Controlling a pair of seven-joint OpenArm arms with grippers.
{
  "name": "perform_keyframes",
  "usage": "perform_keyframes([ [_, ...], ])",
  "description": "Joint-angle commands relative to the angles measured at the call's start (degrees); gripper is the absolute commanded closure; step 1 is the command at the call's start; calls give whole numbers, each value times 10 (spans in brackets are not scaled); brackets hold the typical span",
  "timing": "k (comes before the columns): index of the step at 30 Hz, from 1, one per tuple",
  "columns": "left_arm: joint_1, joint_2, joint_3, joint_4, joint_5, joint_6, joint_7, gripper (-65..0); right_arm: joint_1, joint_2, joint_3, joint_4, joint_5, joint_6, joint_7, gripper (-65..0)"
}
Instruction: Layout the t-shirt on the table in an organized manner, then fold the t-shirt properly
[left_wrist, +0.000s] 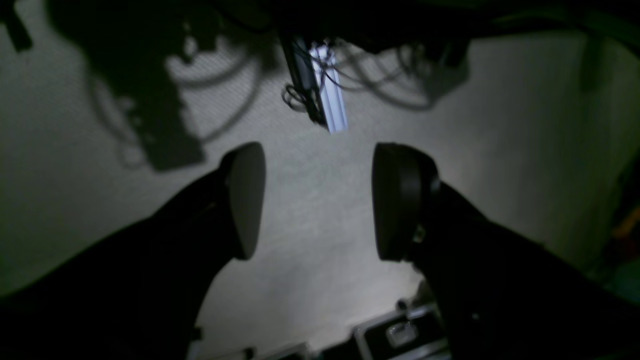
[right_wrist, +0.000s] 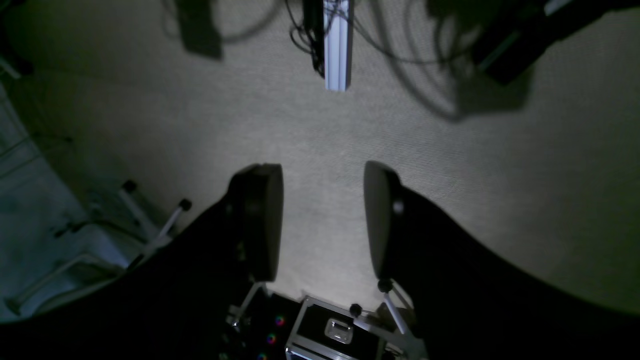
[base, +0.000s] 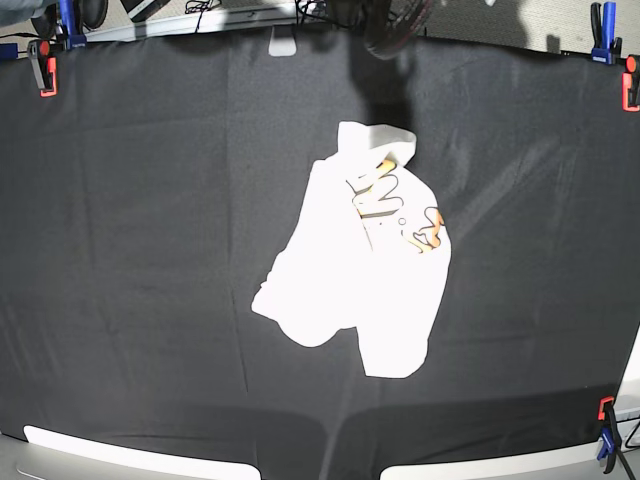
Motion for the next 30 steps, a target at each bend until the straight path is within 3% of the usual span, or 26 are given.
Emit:
perform_keyframes([
  [1, 12, -4, -1, 33, -1, -4, 13, -316, -21, 4, 14, 23, 5, 4, -5, -263],
  [5, 21, -4, -1, 129, -1, -4, 72, -316, -42, 3, 57, 92, 5, 4, -26, -263],
  [13, 22, -5, -1, 256, -3, -4, 97, -316, -62, 3, 103, 179, 5, 4, -33, -263],
  [22, 21, -50, -1, 335, -5, -4, 85, -316, -58, 3, 111, 257, 4, 4, 7, -263],
  [27, 17, -55, 0, 350, -5, -4, 15, -316, -27, 3, 111, 301, 4, 4, 47, -263],
  [30, -4, -61, 0, 351, -9, -4, 10, -316, 16, 3, 111, 316, 4, 4, 49, -263],
])
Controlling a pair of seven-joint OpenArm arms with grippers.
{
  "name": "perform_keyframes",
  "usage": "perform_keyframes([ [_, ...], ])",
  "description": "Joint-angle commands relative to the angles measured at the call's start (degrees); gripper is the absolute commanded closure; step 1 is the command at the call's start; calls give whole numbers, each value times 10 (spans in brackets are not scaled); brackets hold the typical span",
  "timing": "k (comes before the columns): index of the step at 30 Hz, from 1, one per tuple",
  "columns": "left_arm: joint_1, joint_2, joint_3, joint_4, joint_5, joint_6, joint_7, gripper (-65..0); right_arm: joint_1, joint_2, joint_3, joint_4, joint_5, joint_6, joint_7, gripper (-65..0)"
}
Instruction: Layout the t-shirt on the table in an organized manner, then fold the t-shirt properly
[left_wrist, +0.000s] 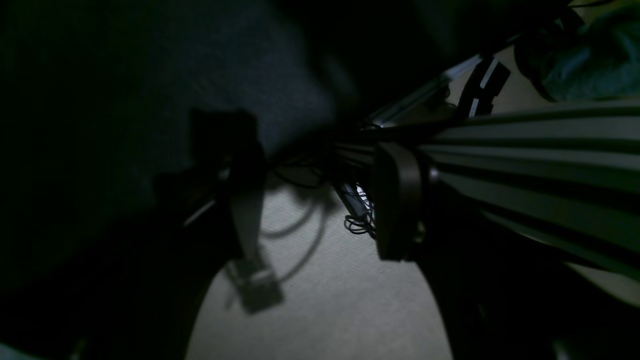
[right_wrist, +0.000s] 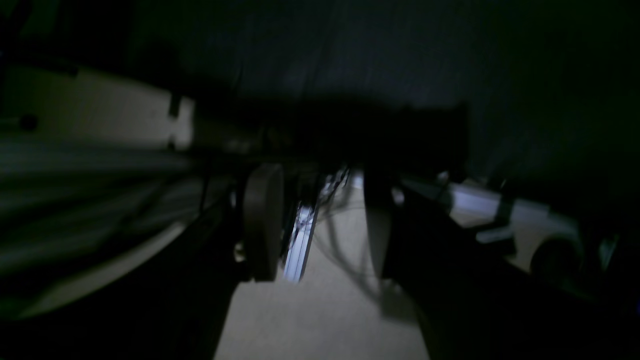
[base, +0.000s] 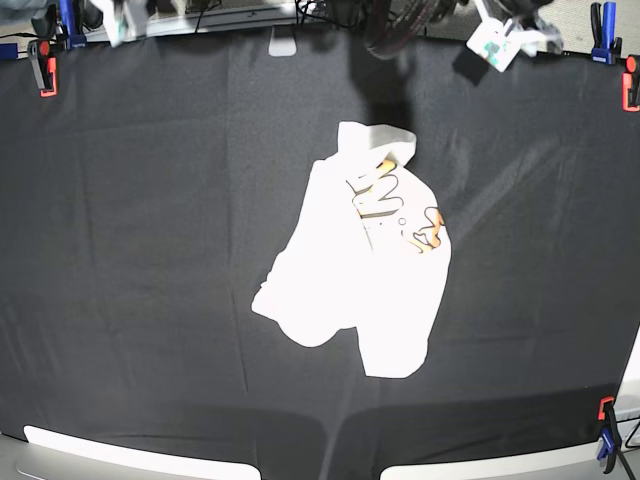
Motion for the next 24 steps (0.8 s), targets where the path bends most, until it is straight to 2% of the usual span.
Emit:
perform_keyframes([
  [1, -5, -2, -1, 11, -7, -4, -10, -316, 10, 3, 3, 12, 6, 4, 16, -263],
  [7, -71, 0, -1, 11, -7, -4, -67, -316, 118, 1, 1, 12, 7, 10, 63, -263],
  [12, -146, 0, -1, 11, -7, -3, -82, -316, 201, 0, -3, 12, 5, 58, 45, -263],
  [15, -188, 0, -1, 11, -7, -3, -87, -316, 249, 1, -20, 12, -18, 87, 36, -263],
  [19, -224, 0, -1, 11, -7, -3, -124, -316, 303, 0, -83, 12, -55, 88, 29, -263],
  [24, -239, 0, -1, 11, -7, -1, -124, -316, 350, 0, -202, 9, -170, 76, 27, -263],
])
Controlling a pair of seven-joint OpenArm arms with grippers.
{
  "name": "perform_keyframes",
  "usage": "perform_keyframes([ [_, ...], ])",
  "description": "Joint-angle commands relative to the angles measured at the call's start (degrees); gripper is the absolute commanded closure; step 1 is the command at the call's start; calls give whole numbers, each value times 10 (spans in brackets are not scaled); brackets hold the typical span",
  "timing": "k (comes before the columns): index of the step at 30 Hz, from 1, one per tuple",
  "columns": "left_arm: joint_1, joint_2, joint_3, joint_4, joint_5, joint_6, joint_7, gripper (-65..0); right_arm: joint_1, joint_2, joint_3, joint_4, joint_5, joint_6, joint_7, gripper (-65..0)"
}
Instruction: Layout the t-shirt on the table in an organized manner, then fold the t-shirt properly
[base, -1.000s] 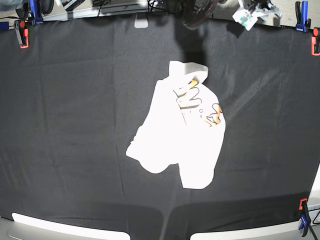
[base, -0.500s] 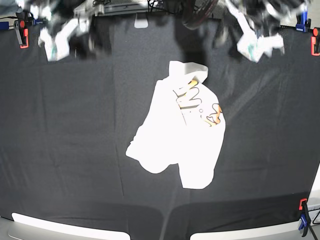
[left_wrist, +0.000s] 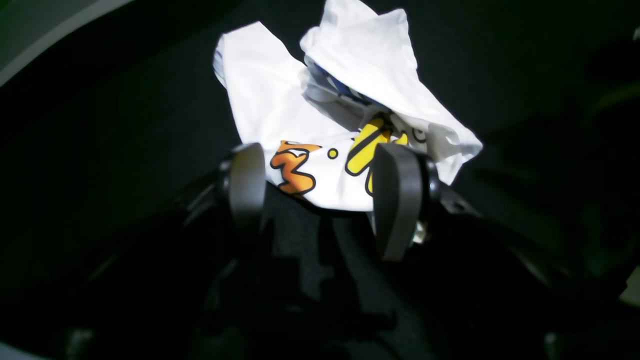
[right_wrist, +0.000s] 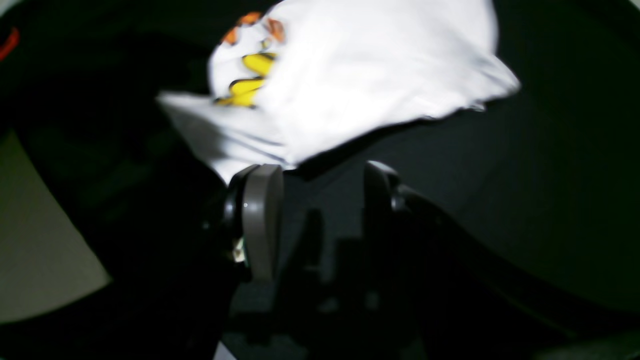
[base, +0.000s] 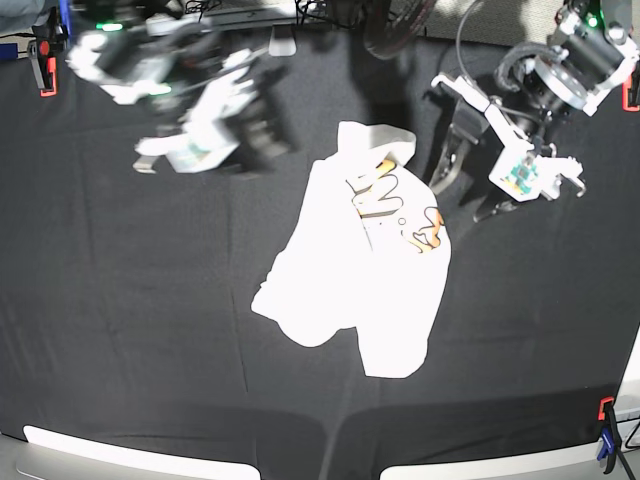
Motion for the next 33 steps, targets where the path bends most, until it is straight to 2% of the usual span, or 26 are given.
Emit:
perform_keyframes([
  [1, 0, -3, -2, 11, -5, 3, -14, -316, 10, 4, -18, 6, -17, -17, 12, -263],
  [4, 2, -3, -2, 11, -5, 3, -14, -316, 35, -12, -68, -10, -95, -66, 5, -263],
  [6, 2, -3, -2, 11, -5, 3, -14, -316, 50, -33, -87, -28, -130, -85, 6, -263],
  [14, 2, -3, -2, 11, -5, 3, -14, -316, 95, -118, -108, -109, -137, -85, 19, -263],
  [19, 2, -3, -2, 11, -5, 3, -14, -316, 96, -121, -108, -128, -148, -86, 45, -263],
  [31, 2, -3, -2, 11, -5, 3, -14, -316, 111, -121, -108, -145, -158, -87, 59, -263],
  [33, 2, -3, -2, 11, -5, 3, -14, -316, 111, -121, -108, -145, -158, -88, 65, -239],
])
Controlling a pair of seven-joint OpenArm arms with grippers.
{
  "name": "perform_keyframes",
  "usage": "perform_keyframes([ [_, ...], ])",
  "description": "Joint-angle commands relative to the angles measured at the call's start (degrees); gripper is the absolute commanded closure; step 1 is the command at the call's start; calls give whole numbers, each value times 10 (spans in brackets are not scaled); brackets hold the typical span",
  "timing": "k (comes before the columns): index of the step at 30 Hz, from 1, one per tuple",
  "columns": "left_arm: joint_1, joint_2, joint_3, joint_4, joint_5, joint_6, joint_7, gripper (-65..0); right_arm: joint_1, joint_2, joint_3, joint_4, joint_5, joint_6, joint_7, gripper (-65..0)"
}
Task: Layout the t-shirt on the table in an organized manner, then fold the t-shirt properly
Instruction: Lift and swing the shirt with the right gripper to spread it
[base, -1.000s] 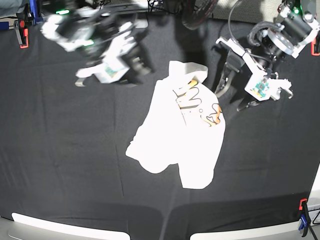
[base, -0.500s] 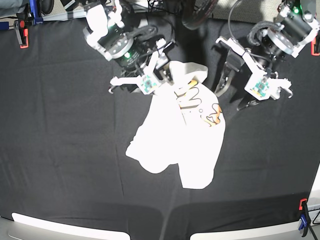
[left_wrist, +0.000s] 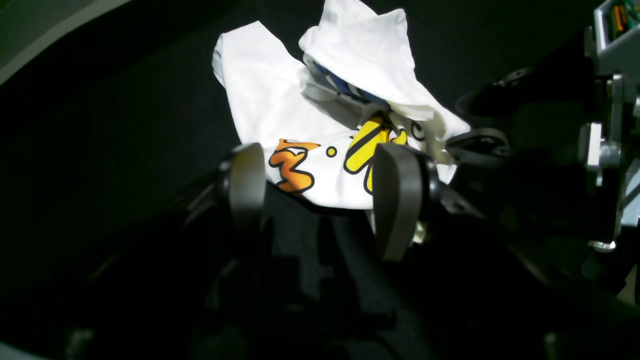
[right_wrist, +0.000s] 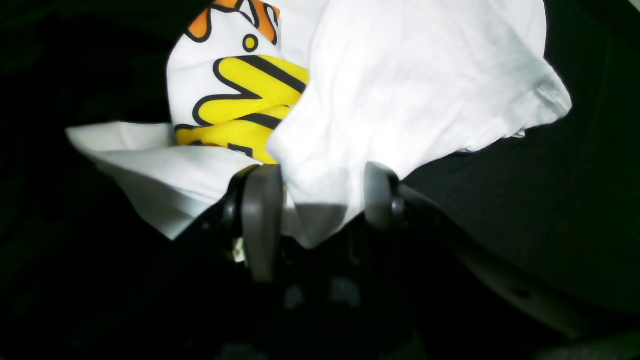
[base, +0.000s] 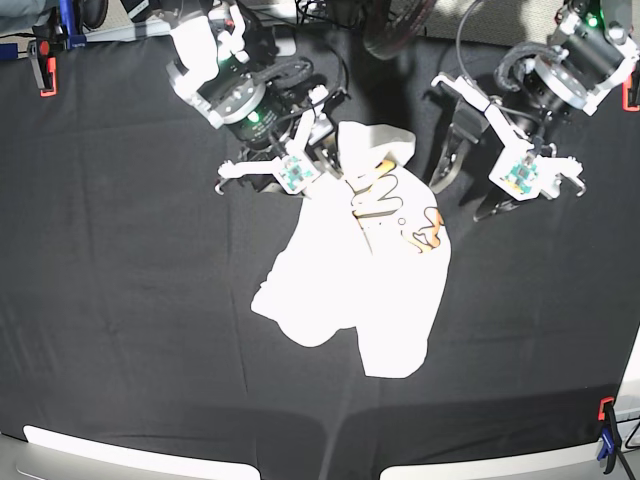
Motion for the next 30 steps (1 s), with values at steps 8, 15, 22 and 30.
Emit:
perform_keyframes([
  [8, 0, -3, -2, 11, -5, 3, -15, -316, 4, 0, 3, 9, -19, -3, -8, 0],
  [15, 0, -3, -2, 11, -5, 3, -15, -316, 4, 0, 90, 9, -77, -4, -39, 0],
  [22, 0, -3, -2, 11, -5, 3, -15, -316, 4, 20, 265, 9, -58, -16, -39, 0],
  [30, 0, -3, -2, 11, -5, 3, -15, -316, 4, 85, 450, 9, 14, -16, -52, 0],
])
